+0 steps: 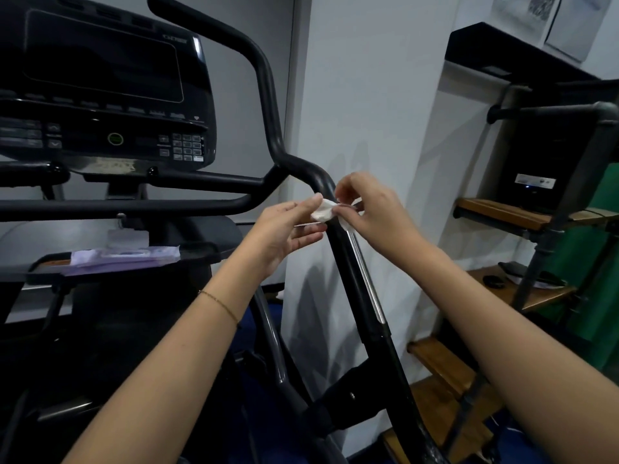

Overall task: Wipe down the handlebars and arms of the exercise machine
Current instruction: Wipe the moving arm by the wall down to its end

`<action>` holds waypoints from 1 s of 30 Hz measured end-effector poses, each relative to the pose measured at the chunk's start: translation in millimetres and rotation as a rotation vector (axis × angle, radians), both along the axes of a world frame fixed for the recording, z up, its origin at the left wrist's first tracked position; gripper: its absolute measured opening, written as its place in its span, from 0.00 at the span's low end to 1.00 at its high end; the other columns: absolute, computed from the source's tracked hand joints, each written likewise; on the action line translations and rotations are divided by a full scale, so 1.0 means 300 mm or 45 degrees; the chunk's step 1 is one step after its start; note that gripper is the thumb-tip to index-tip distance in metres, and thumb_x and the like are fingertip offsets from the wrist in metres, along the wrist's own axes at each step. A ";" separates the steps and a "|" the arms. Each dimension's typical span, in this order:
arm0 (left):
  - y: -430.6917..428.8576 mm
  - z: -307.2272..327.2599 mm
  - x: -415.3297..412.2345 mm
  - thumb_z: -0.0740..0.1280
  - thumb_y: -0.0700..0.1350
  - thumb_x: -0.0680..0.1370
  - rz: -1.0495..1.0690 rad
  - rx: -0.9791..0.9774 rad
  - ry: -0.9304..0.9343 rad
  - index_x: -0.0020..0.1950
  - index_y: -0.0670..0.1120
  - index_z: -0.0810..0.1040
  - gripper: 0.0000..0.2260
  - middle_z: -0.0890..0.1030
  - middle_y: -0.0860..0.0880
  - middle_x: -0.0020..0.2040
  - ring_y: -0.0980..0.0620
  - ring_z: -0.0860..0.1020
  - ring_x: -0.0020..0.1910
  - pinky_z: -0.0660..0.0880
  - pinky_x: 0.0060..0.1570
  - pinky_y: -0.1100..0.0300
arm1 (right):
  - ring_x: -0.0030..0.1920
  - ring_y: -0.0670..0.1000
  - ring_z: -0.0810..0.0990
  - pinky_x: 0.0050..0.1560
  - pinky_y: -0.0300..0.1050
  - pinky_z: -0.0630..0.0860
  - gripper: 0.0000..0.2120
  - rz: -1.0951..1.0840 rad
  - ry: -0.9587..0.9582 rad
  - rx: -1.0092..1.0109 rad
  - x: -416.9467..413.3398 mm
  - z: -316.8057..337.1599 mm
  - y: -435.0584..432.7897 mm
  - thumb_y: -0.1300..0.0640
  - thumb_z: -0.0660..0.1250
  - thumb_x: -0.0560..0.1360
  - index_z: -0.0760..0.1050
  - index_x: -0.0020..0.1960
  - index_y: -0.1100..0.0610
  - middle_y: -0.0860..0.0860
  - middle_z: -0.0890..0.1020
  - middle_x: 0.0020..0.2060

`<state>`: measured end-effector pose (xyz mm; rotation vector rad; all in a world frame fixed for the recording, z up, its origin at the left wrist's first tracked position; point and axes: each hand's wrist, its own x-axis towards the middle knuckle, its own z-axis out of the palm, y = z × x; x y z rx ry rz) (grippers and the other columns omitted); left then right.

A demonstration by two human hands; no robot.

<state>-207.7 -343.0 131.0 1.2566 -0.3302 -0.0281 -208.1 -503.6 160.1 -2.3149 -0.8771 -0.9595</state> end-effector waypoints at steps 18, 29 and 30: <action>-0.193 -0.195 0.074 0.68 0.45 0.76 0.630 -0.085 -0.224 0.42 0.47 0.80 0.05 0.80 0.50 0.38 0.56 0.78 0.39 0.77 0.49 0.54 | 0.64 0.53 0.72 0.58 0.48 0.72 0.24 -0.461 0.280 -0.565 0.118 0.057 -0.014 0.64 0.54 0.77 0.66 0.71 0.48 0.42 0.68 0.69; -0.234 -0.217 0.057 0.71 0.41 0.73 0.537 -0.298 0.076 0.51 0.46 0.75 0.09 0.78 0.50 0.47 0.50 0.77 0.53 0.75 0.59 0.55 | 0.65 0.51 0.71 0.57 0.47 0.73 0.27 -0.458 0.310 -0.495 0.119 0.039 -0.025 0.64 0.53 0.76 0.62 0.72 0.44 0.40 0.67 0.70; -0.243 -0.240 0.032 0.71 0.41 0.73 0.515 -0.293 0.115 0.48 0.47 0.76 0.07 0.79 0.49 0.47 0.49 0.78 0.52 0.75 0.58 0.56 | 0.65 0.50 0.71 0.58 0.46 0.72 0.28 -0.454 0.314 -0.486 0.121 0.033 -0.025 0.64 0.54 0.76 0.62 0.72 0.44 0.39 0.65 0.71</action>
